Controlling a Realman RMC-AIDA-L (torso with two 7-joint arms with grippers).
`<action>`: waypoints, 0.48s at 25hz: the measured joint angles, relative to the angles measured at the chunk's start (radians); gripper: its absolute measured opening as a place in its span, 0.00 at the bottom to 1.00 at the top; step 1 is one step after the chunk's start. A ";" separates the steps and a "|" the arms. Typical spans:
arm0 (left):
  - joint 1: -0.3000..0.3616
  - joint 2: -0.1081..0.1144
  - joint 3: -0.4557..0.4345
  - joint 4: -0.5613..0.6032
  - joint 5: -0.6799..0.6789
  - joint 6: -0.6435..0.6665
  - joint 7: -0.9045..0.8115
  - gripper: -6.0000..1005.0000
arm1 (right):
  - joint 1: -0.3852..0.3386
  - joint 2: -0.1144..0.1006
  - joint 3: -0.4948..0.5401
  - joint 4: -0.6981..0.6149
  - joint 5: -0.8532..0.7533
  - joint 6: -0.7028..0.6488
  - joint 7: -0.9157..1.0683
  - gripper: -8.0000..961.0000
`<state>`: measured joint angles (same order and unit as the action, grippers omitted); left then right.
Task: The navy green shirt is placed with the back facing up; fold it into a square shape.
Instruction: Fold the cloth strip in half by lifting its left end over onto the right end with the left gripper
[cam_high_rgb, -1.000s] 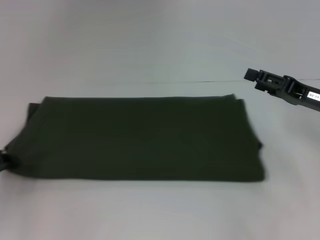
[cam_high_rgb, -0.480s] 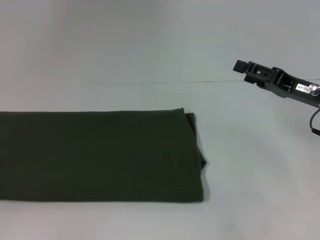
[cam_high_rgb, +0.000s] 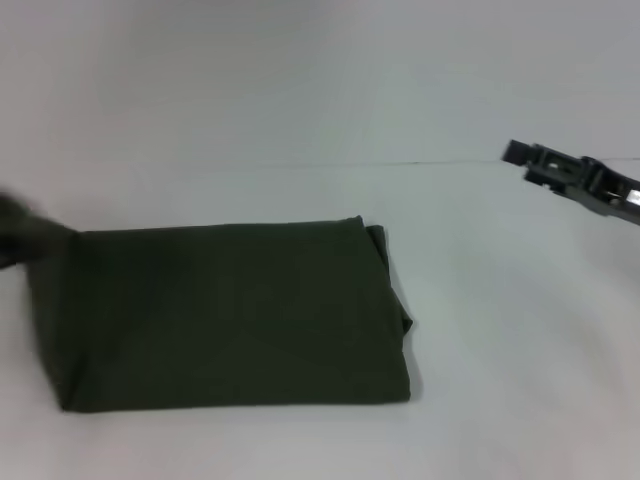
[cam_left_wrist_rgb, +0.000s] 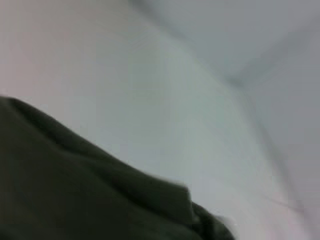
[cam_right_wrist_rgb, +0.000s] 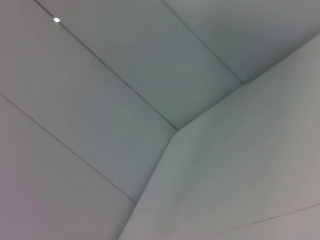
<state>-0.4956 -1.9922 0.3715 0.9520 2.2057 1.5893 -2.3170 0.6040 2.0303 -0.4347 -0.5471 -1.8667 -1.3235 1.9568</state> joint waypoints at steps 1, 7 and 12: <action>-0.026 -0.026 0.012 0.016 -0.012 0.025 -0.004 0.05 | -0.014 -0.006 0.001 -0.005 0.005 -0.012 -0.001 0.85; -0.194 -0.174 0.199 -0.033 -0.050 -0.037 -0.011 0.05 | -0.118 -0.076 0.012 -0.023 0.058 -0.090 -0.001 0.85; -0.278 -0.175 0.418 -0.423 -0.256 -0.306 0.082 0.05 | -0.179 -0.129 0.021 -0.030 0.070 -0.128 -0.016 0.85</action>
<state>-0.7738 -2.1673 0.7896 0.5290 1.9501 1.2831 -2.2351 0.4252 1.9012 -0.4133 -0.5770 -1.7965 -1.4511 1.9412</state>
